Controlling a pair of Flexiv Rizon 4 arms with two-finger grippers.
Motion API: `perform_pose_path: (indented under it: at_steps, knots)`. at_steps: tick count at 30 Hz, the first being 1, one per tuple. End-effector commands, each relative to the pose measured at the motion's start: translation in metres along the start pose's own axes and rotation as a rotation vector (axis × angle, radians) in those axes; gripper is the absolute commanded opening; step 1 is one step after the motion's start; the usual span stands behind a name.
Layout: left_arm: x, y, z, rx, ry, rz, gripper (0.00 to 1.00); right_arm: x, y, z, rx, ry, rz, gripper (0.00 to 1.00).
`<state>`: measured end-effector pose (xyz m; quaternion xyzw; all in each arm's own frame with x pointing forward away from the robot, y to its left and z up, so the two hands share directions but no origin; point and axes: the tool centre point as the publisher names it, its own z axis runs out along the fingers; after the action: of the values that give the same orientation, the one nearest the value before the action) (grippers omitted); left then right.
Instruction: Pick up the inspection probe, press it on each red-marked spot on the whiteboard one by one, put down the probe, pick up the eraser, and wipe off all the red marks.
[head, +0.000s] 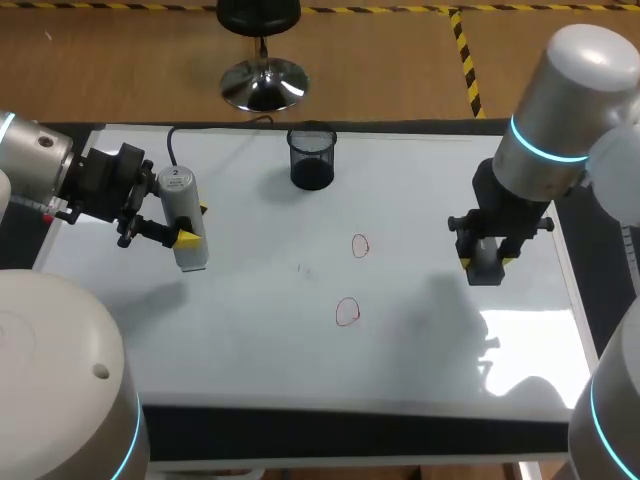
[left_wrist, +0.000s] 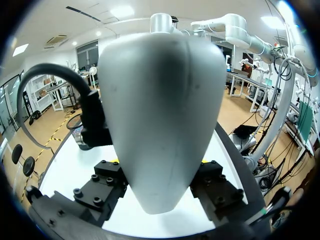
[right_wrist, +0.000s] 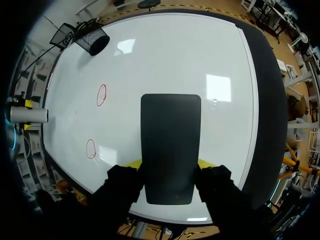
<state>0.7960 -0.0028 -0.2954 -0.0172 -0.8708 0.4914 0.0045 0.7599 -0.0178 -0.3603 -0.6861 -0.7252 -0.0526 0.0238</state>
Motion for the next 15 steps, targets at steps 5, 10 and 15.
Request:
perform_pose_path:
  at_steps: [5,10,15]
  knots:
    - [0.003,-0.01,0.008,0.041,-0.008,0.034,0.0,-0.001,0.0,0.0,-0.001,0.002,-0.002,0.0]
    - [0.003,-0.013,0.021,0.054,0.006,0.035,0.0,-0.001,0.0,0.0,-0.001,0.002,-0.002,0.0]
    - [0.003,-0.019,0.037,0.075,0.053,0.046,0.0,-0.001,0.0,0.0,-0.001,0.002,-0.002,0.0]
